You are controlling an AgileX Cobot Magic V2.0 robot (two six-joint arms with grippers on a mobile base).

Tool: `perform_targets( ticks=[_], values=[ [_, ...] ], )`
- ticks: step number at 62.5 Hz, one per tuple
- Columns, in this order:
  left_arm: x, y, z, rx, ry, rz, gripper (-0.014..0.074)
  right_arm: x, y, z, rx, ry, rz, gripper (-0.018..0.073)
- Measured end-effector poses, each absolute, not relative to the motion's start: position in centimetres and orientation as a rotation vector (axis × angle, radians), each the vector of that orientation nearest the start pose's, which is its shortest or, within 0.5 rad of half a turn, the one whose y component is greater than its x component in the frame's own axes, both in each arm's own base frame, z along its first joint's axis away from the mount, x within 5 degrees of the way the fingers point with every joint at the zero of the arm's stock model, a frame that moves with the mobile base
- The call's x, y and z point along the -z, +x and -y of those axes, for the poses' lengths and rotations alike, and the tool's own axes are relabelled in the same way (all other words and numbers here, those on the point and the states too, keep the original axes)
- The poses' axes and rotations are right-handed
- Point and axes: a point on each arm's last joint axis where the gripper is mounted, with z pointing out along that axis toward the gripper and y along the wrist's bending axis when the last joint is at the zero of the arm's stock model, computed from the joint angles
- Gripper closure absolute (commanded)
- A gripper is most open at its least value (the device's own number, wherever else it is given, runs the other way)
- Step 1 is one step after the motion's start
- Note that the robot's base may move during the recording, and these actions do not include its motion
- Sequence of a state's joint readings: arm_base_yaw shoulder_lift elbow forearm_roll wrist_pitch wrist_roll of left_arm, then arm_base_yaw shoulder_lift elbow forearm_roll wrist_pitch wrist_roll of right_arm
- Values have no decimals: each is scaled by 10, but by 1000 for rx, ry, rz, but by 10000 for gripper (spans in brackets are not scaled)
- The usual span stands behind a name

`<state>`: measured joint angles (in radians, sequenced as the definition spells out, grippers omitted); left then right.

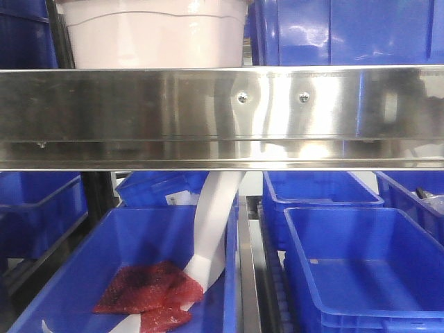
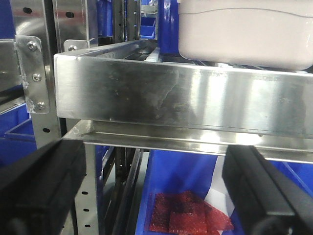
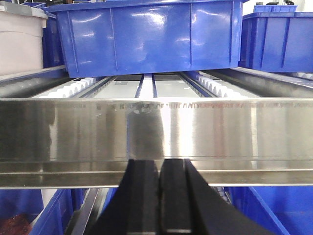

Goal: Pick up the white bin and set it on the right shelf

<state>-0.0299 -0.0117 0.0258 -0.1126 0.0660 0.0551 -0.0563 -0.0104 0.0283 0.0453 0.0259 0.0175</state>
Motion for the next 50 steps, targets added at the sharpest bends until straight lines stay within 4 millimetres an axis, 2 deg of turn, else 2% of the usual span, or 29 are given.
perform_targets(
  ticks=[50],
  values=[
    [-199,57,2,74,-16,-1564,713,-202,57,3,-6,90,-1525,491]
  ],
)
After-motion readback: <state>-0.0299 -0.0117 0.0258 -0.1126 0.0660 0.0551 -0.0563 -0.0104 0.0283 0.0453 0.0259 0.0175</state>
